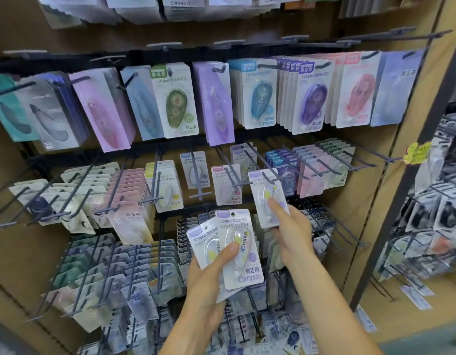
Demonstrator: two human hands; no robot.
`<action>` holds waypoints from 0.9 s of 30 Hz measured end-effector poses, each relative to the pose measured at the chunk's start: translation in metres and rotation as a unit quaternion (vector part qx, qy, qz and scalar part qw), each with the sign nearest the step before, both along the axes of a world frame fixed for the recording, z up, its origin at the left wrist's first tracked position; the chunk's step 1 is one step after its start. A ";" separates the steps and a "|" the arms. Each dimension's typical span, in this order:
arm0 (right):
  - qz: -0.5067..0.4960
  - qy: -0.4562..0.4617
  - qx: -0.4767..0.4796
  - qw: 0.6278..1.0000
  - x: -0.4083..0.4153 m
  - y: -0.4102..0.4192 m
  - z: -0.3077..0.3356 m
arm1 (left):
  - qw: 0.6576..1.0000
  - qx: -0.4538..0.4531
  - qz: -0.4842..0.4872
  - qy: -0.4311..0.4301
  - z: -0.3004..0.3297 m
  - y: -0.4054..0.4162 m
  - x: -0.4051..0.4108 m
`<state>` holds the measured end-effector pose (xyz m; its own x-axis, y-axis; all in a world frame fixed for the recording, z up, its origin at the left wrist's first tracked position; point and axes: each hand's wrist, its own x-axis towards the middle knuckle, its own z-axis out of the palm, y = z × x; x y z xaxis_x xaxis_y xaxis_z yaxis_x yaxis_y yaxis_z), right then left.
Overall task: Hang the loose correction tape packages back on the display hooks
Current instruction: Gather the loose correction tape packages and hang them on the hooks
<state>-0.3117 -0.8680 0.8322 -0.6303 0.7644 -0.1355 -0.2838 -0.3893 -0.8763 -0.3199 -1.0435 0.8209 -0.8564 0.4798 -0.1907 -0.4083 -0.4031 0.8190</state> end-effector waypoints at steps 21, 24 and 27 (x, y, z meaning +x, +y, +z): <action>0.213 -0.051 0.122 0.968 0.071 -0.047 -0.009 | 1.000 -0.006 0.013 0.009 -0.007 0.013 -0.003; 0.172 -0.047 0.132 0.975 0.074 -0.044 -0.018 | 1.000 -0.002 0.004 -0.006 -0.009 0.025 -0.001; 0.156 -0.033 0.117 0.980 0.073 -0.038 -0.021 | 0.999 0.020 -0.003 -0.027 -0.010 0.031 -0.001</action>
<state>-0.2389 -0.9060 0.8110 -0.8338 0.5514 -0.0282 -0.1219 -0.2337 -0.9646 -0.3208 -1.0125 0.8111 -0.8431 0.4926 -0.2159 -0.4529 -0.4336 0.7791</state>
